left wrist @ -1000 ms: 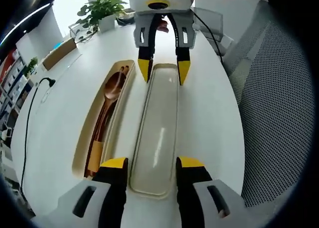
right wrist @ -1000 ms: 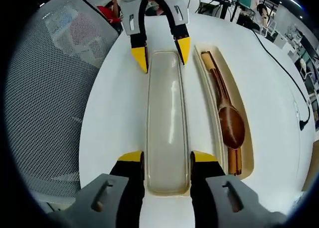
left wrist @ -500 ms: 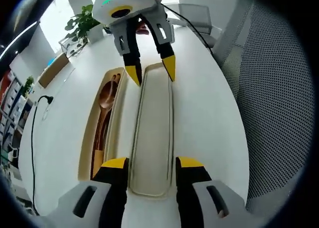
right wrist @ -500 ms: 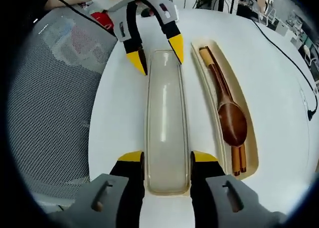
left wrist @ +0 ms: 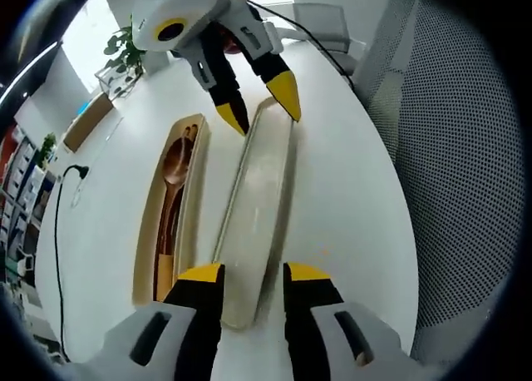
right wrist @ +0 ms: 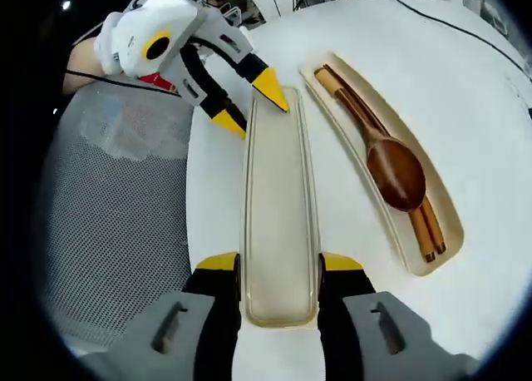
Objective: Arrange the utensils inside the cutlery case until each visible utensil rests in its matching compartment.
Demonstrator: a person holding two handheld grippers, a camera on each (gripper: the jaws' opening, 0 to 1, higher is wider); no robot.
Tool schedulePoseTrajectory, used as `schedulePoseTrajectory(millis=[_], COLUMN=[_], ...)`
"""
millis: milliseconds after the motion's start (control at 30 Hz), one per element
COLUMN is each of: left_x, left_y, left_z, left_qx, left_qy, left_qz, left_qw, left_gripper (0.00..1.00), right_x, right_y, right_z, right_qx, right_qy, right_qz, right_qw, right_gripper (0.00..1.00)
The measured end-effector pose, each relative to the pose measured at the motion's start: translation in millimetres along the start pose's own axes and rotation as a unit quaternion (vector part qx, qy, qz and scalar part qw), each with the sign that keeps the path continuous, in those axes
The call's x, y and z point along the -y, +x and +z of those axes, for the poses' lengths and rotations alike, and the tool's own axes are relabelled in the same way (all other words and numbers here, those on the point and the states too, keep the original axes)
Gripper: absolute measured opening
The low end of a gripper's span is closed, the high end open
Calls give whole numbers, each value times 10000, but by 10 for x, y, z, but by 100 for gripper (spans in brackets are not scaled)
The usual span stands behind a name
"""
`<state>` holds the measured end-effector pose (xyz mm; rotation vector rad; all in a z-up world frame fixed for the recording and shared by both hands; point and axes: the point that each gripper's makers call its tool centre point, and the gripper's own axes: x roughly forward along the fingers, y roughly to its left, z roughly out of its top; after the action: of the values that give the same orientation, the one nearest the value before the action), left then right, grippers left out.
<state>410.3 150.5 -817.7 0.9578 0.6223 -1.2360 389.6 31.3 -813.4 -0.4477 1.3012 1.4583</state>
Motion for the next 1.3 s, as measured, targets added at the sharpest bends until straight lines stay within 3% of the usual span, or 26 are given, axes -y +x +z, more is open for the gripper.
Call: schedulePoseTrajectory(millis=[67,533,700,867,967,1100,1200,1267,1300], left_x=[-12,-13,-47,-54,-50,-39,-30,-30,-31], left_y=[2,-10,-54,-76,-92,-110,-113,-114,-118], left_z=[-9,4,44,60,77,100,105,97,90], left_qx=[-72,-145,-52,-32,-6,61,105,110,109], left_qy=[368,135,-142,-298,-364,-738,-859,-895,-906], left_qz=[50,41,29,17,-10,-139,-169,-180,-190], left_qw=[9993,9998,9999,9995,9993,9972,9961,9958,9956], left_gripper=[19,16,13,10,8,7,7,7,7], right_x=[-75,-20,-78,-120,-43,0,46,123,168], right_y=[6,15,-83,-86,-66,-47,-79,-114,-154], right_z=[-33,-62,53,117,59,31,43,61,42], right_qx=[-20,14,246,253,-57,-192,-192,-199,-329], right_qy=[222,11,-322,-624,-948,-1211,-1287,-1472,-1816], right_qz=[215,123,12,-189,-559,-808,-984,-1202,-1349], right_qw=[9995,9999,9992,9976,9939,9892,9866,9816,9735], right_gripper=[33,35,24,26,29,29,25,16,10])
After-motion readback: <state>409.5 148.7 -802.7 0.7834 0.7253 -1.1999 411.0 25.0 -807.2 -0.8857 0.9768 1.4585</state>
